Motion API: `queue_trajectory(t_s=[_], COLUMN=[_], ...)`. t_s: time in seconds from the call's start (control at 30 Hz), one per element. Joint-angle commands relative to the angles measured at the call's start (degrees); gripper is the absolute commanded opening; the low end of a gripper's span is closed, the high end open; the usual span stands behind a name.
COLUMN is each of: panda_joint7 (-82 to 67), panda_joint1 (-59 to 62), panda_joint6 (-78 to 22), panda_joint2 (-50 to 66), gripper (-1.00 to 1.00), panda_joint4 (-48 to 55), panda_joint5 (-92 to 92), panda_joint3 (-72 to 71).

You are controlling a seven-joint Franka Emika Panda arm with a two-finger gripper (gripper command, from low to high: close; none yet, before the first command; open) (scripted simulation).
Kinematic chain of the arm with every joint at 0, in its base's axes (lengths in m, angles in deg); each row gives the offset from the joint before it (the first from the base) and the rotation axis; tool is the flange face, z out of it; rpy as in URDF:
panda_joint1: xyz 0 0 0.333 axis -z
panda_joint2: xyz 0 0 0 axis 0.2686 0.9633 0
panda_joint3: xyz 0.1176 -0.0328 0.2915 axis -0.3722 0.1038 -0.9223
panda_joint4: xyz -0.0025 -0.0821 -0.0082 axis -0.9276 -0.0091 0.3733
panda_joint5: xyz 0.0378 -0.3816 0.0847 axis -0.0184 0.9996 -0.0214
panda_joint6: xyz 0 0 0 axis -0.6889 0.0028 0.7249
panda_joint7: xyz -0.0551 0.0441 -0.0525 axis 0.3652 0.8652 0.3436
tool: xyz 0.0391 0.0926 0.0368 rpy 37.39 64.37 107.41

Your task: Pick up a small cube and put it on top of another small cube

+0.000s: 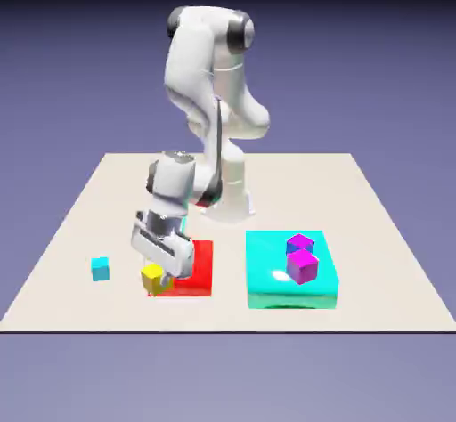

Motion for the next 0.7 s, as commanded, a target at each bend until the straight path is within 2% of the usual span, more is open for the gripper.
queue_trajectory(t_s=[0.0, 0.43, 0.5, 0.67], panda_joint7=[1.17, 16.59, 16.65, 26.06], panda_joint1=[-1.42, -18.89, -18.96, -16.25], panda_joint6=[-1.45, -19.61, -19.68, -14.42], panda_joint2=[-2.08, -29.06, -29.17, -21.18], gripper=[-1.00, -1.00, -1.00, -1.00], panda_joint4=[-1.11, -15.56, -15.62, -14.70], panda_joint5=[-0.44, -6.01, -6.03, 6.42], panda_joint3=[-1.75, -24.53, -24.63, -23.81])
